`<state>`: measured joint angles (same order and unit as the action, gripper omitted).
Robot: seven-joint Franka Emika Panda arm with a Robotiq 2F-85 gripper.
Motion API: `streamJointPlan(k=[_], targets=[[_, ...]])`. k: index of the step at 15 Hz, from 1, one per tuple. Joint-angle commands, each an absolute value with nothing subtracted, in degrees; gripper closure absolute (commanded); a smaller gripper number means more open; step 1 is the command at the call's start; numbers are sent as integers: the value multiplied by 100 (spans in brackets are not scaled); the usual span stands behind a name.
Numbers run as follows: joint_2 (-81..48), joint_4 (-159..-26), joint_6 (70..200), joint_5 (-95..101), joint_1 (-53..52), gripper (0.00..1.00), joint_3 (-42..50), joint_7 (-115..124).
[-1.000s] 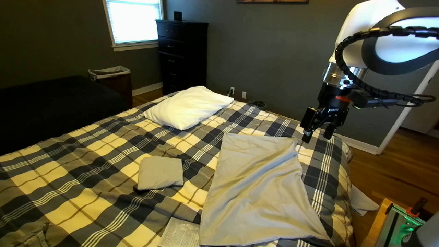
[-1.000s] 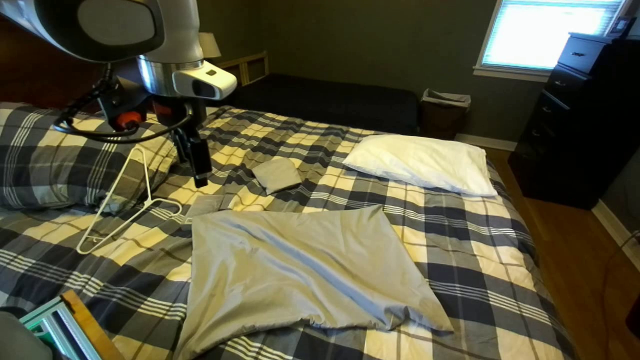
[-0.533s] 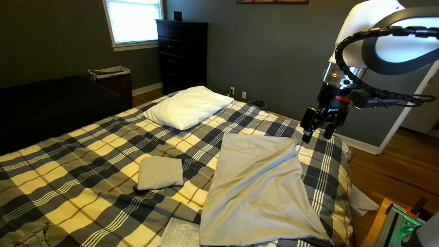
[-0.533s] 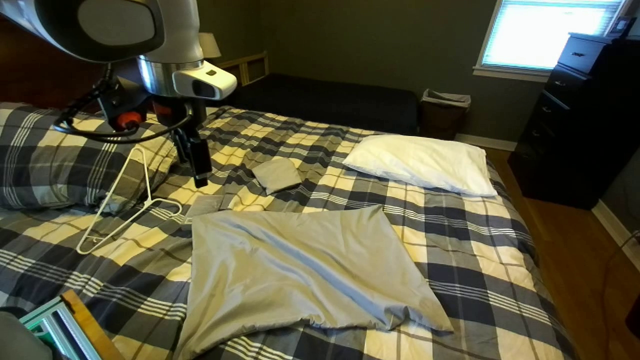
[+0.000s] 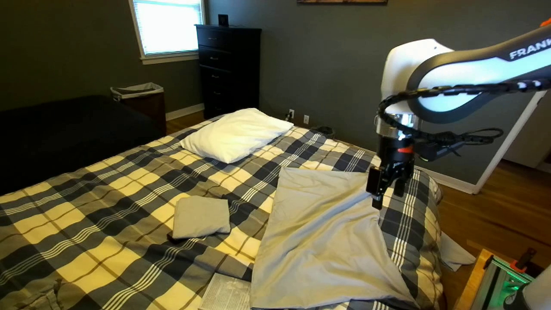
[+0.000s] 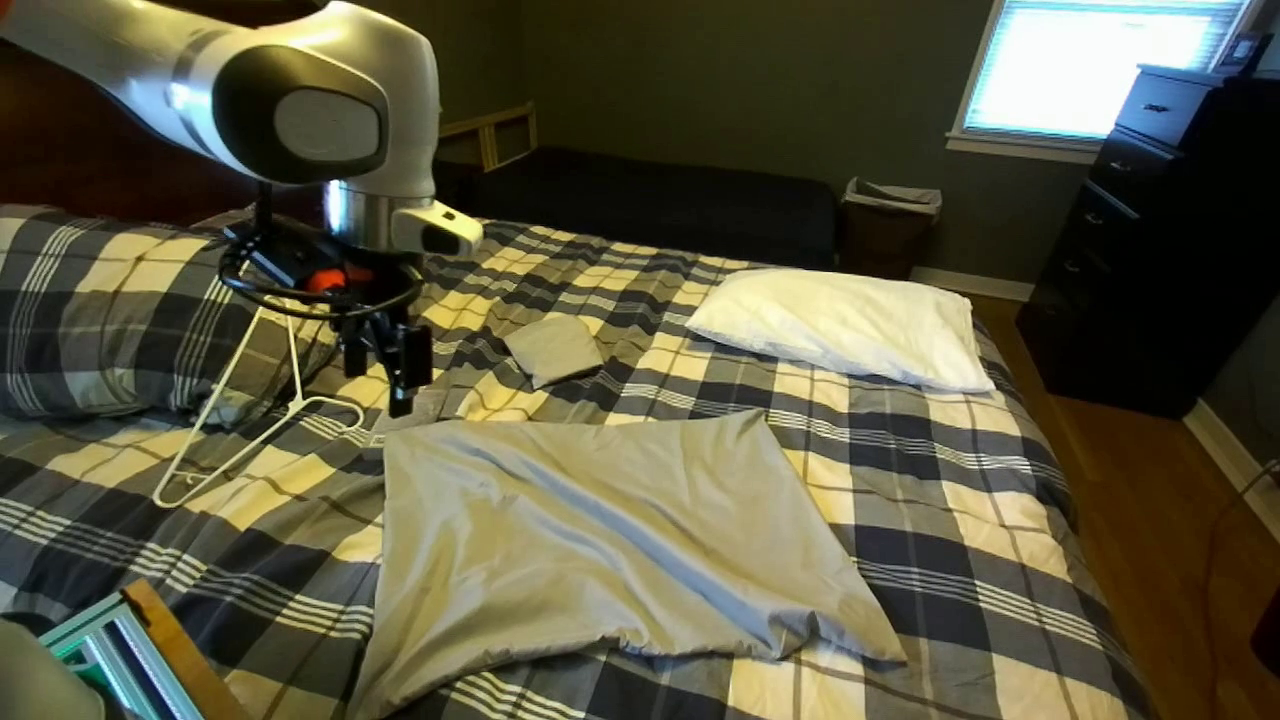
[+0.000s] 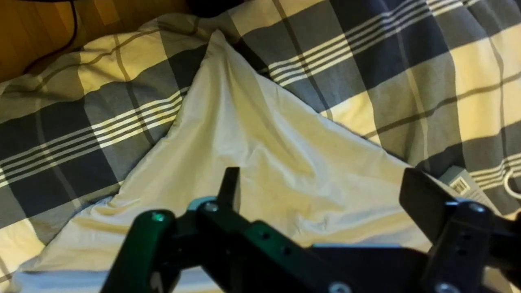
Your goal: Fold the grey cloth on the right
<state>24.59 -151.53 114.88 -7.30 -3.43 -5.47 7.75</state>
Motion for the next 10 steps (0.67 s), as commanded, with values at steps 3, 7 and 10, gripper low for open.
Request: streamJointPlan(k=[3,7,10], targets=[[893,-14506,11475,-543,-831,0,-959,298],[926,-14559,11516,-536,-881,0,-974,385],[674,-14451,11577,217,-890,0,-1115,551]])
